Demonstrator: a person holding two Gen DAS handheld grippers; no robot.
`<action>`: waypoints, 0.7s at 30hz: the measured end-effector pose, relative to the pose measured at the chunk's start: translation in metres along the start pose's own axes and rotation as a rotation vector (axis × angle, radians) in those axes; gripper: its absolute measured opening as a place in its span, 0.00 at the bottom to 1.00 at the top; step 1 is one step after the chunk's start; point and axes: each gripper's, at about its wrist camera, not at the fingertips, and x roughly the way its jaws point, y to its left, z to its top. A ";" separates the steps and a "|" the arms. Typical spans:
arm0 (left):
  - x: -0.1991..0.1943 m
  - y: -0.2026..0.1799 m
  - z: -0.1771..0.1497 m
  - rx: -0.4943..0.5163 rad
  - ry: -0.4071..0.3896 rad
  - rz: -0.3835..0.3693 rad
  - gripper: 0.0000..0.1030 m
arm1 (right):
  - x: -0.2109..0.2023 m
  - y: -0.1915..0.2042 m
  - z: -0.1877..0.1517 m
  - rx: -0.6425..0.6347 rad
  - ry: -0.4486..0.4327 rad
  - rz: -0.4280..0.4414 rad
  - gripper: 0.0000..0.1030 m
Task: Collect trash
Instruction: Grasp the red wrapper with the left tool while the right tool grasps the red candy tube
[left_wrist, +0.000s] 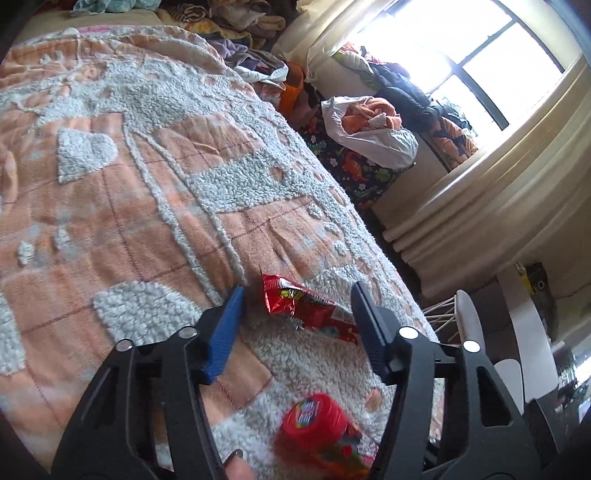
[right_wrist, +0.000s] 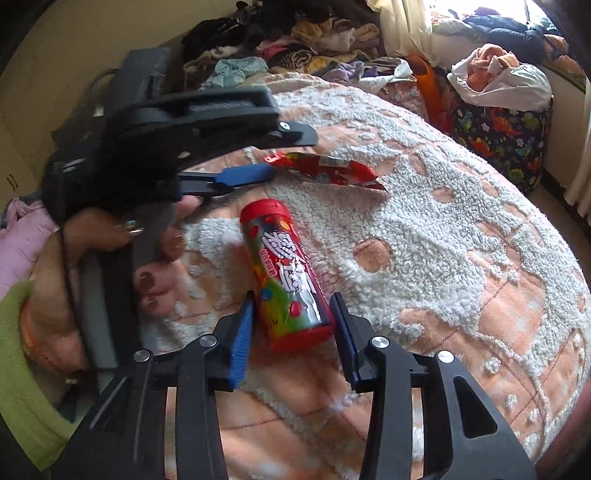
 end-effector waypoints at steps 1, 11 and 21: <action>0.002 0.001 0.001 -0.004 0.002 0.000 0.35 | -0.003 0.001 -0.002 0.002 -0.003 -0.002 0.36; -0.008 -0.015 -0.015 0.033 -0.003 -0.014 0.05 | -0.042 -0.011 -0.028 0.097 -0.061 -0.033 0.34; -0.026 -0.074 -0.033 0.181 -0.030 -0.041 0.04 | -0.103 -0.044 -0.044 0.196 -0.196 -0.083 0.29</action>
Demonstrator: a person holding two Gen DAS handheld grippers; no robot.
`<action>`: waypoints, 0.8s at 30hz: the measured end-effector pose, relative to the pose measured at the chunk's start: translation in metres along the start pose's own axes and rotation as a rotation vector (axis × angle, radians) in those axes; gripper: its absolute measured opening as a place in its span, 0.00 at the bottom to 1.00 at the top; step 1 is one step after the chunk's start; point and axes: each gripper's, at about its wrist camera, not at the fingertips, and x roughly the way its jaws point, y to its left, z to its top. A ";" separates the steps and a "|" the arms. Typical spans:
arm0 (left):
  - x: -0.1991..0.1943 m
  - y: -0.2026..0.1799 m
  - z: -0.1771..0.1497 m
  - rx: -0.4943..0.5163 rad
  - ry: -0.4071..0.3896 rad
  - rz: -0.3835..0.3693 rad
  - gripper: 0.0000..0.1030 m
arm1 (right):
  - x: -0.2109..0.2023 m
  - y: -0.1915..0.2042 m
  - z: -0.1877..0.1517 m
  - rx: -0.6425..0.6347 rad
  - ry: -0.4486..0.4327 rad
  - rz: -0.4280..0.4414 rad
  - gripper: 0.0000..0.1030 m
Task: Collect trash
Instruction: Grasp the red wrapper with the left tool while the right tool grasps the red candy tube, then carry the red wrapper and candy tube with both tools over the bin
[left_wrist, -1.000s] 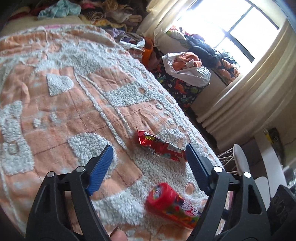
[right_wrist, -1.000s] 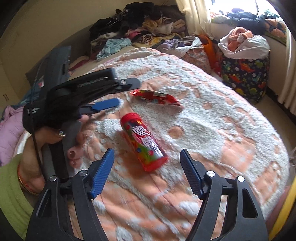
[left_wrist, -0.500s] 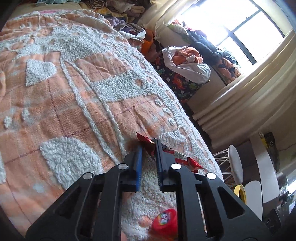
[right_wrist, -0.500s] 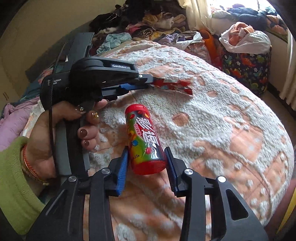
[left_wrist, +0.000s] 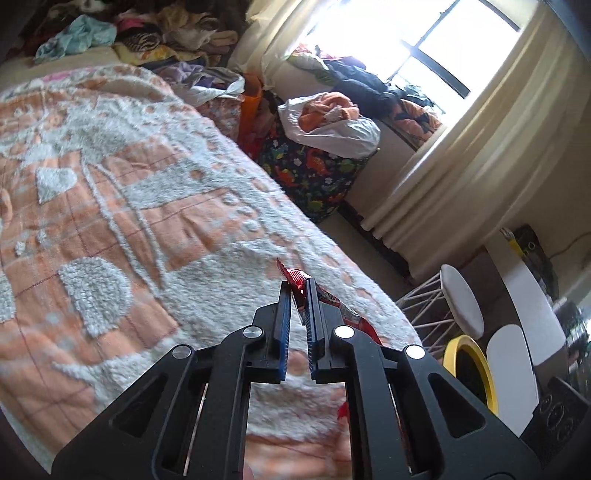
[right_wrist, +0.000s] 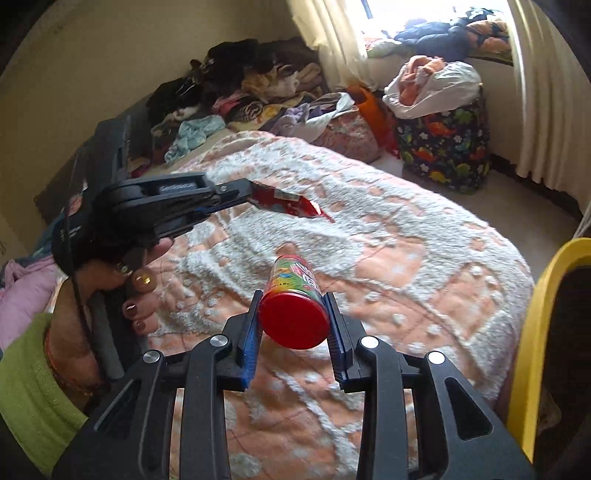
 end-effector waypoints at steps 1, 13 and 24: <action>-0.001 -0.006 -0.001 0.012 0.001 -0.007 0.04 | -0.005 -0.005 -0.001 0.015 -0.008 -0.002 0.29; -0.003 -0.088 -0.024 0.189 0.017 -0.080 0.04 | -0.088 -0.061 -0.002 0.141 -0.161 -0.101 0.29; -0.002 -0.134 -0.044 0.292 0.039 -0.122 0.04 | -0.133 -0.106 -0.012 0.247 -0.230 -0.177 0.29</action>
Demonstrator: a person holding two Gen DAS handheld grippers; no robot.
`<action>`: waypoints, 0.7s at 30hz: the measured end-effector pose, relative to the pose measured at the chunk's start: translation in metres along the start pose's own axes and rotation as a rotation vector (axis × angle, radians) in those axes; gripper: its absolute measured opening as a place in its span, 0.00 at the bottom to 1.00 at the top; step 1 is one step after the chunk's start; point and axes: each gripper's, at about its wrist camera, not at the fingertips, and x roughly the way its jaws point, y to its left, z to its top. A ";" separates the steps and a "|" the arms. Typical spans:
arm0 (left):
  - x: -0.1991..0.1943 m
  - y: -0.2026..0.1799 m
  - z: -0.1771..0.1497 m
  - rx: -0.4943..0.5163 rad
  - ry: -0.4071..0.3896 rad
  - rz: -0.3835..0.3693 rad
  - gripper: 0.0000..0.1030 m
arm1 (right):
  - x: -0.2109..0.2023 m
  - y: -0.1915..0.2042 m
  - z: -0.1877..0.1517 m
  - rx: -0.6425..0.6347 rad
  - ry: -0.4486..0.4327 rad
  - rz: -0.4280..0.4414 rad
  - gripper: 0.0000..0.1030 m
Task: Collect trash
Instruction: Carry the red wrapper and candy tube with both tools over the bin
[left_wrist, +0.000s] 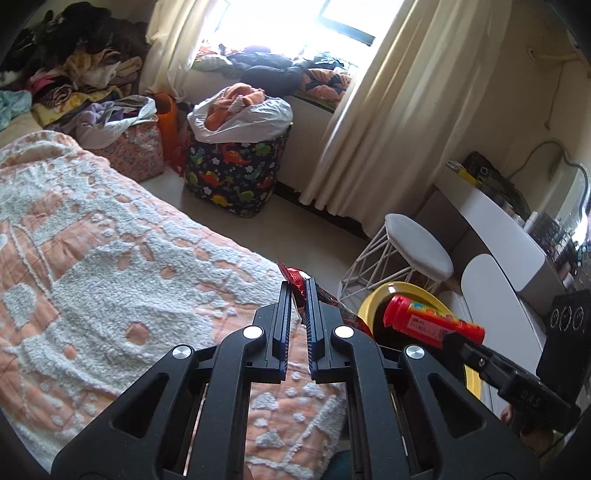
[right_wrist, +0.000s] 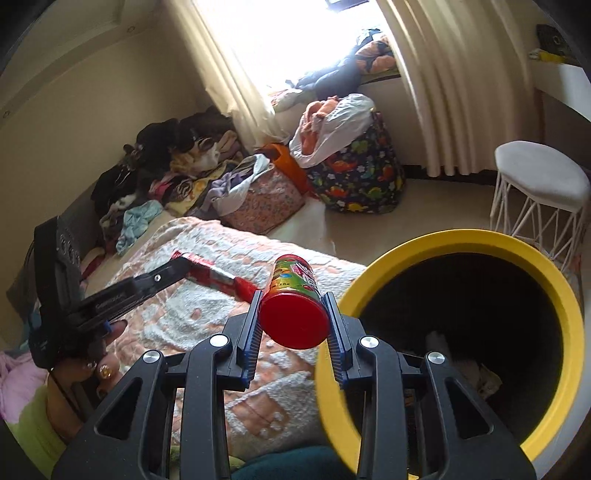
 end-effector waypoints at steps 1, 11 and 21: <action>0.000 -0.004 -0.001 0.008 0.003 -0.004 0.04 | -0.003 -0.004 0.001 0.009 -0.007 -0.007 0.29; 0.004 -0.041 -0.009 0.090 0.024 -0.037 0.04 | -0.024 -0.044 0.004 0.096 -0.045 -0.069 0.29; 0.008 -0.080 -0.021 0.176 0.050 -0.068 0.04 | -0.034 -0.076 0.003 0.179 -0.041 -0.130 0.29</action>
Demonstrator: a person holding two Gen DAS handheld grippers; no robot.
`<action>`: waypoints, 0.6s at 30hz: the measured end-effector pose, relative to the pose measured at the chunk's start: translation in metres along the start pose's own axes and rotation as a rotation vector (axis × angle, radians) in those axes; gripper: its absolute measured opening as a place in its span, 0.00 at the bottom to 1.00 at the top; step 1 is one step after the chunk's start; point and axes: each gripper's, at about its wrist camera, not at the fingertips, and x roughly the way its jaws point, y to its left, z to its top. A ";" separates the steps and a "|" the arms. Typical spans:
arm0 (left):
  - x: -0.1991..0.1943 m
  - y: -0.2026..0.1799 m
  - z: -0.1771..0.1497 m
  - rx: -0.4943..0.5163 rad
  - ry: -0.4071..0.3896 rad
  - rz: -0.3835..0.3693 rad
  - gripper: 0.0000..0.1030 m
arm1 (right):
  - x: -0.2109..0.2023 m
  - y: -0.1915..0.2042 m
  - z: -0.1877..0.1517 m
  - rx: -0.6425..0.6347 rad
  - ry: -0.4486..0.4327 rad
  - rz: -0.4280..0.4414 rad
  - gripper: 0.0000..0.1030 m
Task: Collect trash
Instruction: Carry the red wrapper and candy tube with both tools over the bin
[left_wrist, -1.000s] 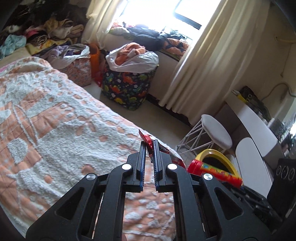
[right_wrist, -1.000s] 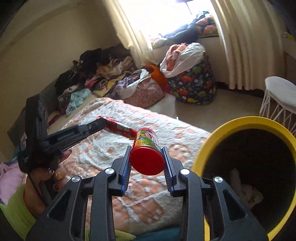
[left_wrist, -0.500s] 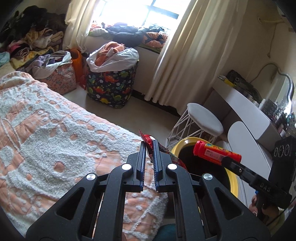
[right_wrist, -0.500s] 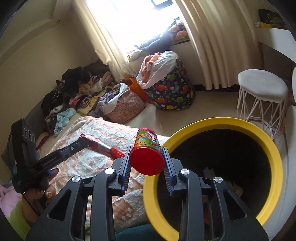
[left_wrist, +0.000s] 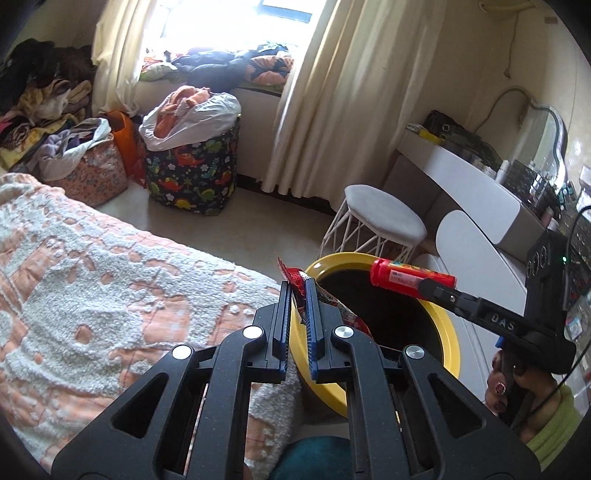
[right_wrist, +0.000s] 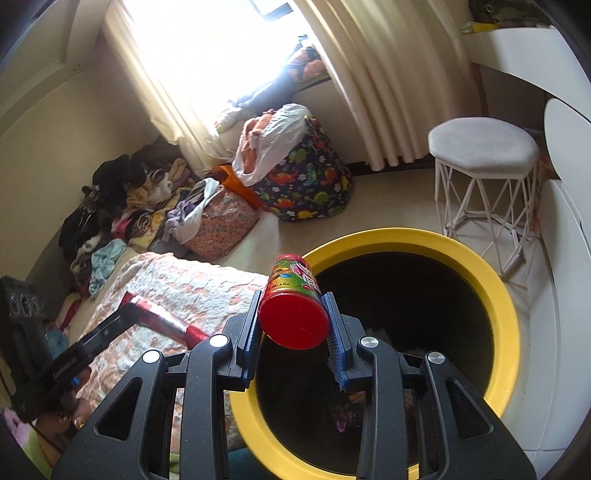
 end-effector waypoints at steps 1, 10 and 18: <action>0.001 -0.003 -0.001 0.007 0.003 -0.002 0.04 | 0.000 -0.002 0.000 0.004 0.000 -0.005 0.29; 0.013 -0.029 -0.012 0.076 0.041 -0.027 0.04 | -0.006 -0.026 0.001 0.065 -0.008 -0.036 0.29; 0.028 -0.052 -0.024 0.140 0.083 -0.049 0.04 | -0.010 -0.038 0.002 0.097 -0.013 -0.071 0.29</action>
